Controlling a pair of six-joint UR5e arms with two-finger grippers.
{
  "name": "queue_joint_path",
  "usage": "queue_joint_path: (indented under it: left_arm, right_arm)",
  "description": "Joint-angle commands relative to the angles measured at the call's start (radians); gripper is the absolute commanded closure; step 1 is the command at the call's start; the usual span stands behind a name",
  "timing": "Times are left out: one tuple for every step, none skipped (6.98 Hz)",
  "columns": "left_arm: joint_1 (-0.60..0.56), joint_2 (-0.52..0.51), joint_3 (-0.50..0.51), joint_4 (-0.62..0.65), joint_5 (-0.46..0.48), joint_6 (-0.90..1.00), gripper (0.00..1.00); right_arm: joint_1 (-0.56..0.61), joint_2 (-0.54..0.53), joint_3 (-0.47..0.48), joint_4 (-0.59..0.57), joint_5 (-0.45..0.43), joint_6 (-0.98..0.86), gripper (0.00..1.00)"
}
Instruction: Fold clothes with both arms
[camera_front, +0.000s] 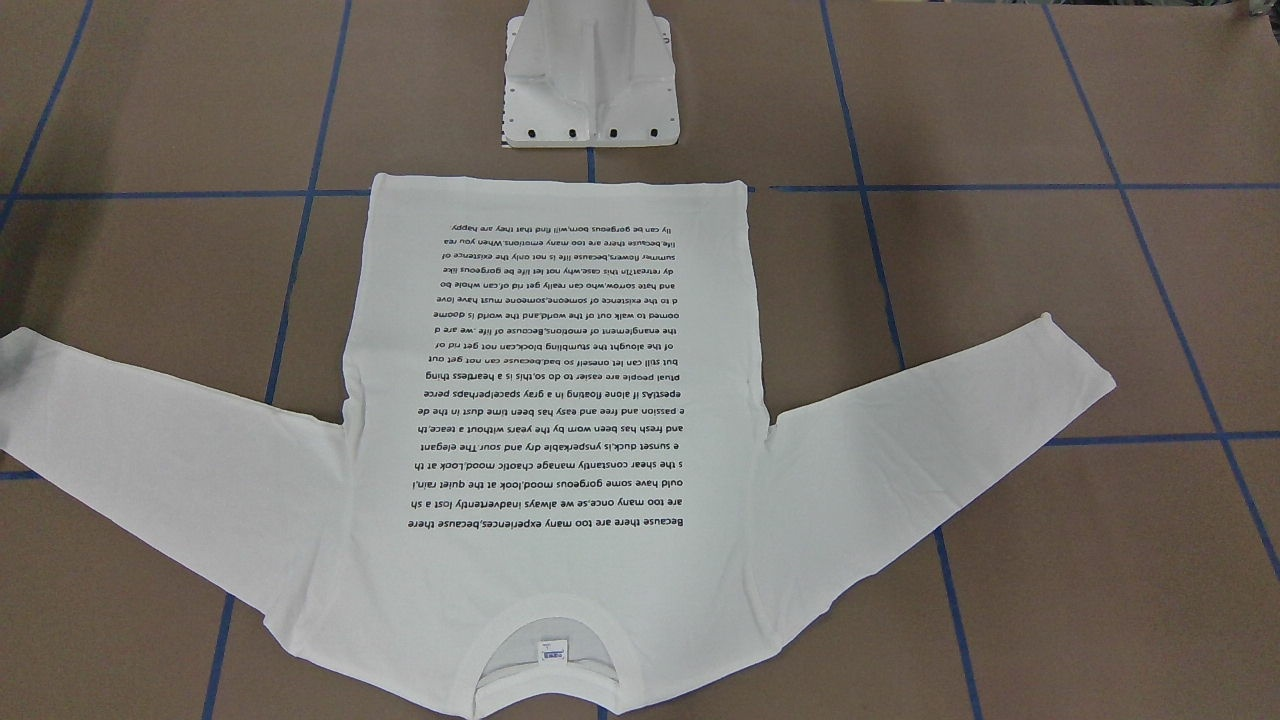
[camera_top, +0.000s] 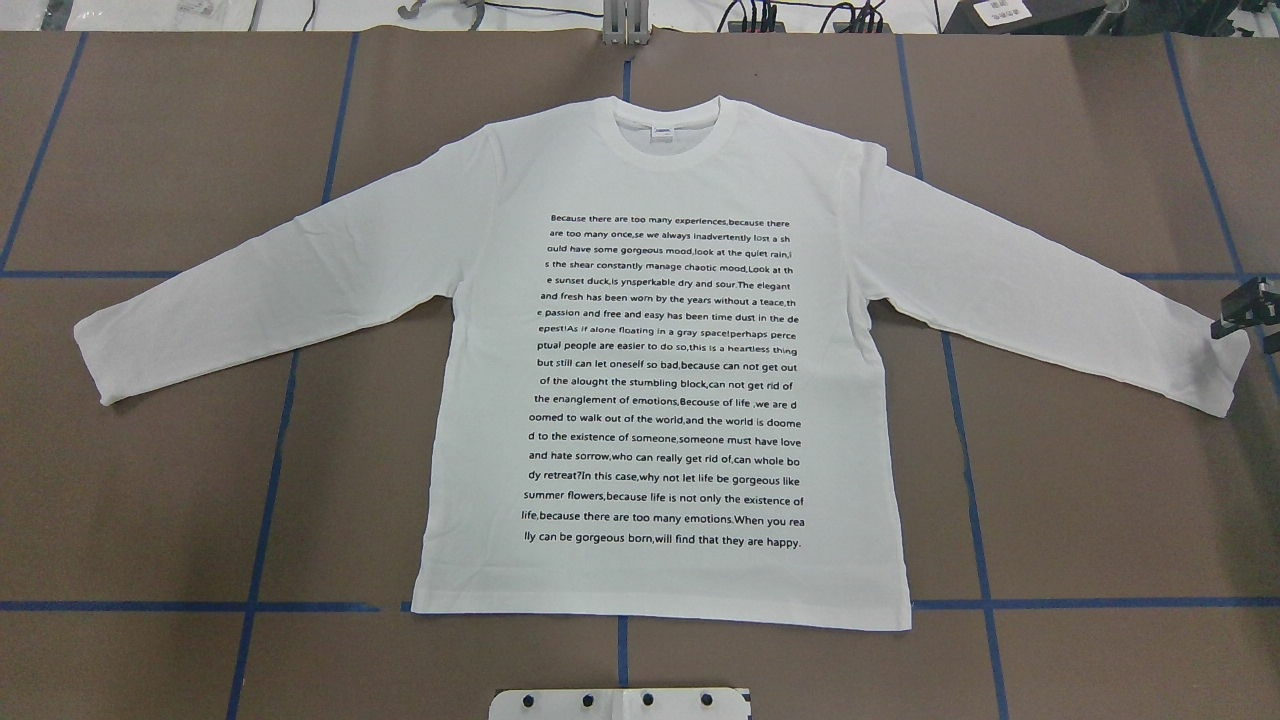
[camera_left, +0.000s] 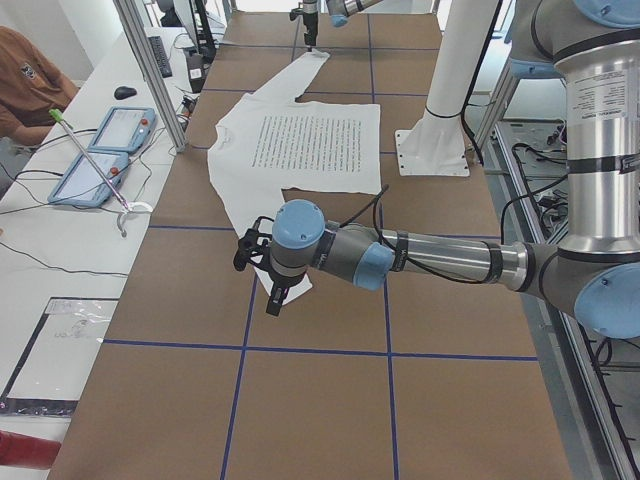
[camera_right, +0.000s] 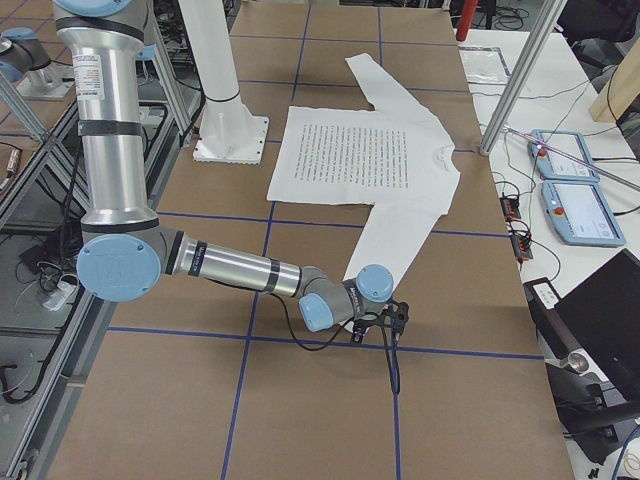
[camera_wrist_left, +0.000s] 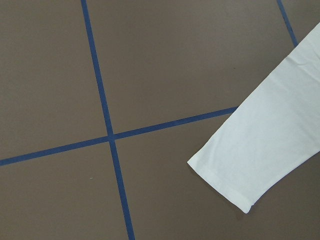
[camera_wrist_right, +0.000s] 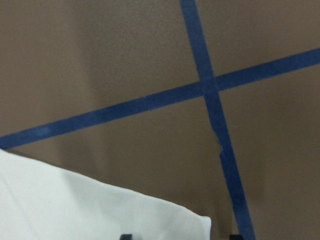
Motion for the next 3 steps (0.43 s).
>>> queue_joint_path:
  left_arm:
    - [0.000, 0.000, 0.000, 0.000, 0.000, 0.001, 0.00]
    - [0.000, 0.000, 0.000, 0.000, 0.000, 0.002, 0.00]
    - [0.000, 0.000, 0.000, 0.000, 0.000, 0.002, 0.00]
  right_arm:
    - [0.000, -0.002, -0.002, 0.000, 0.002, 0.001, 0.29]
    - [0.000, -0.002, -0.002, 0.000, 0.002, 0.001, 0.31]
    - [-0.002, -0.003, -0.007, -0.002, 0.003, 0.001, 0.41]
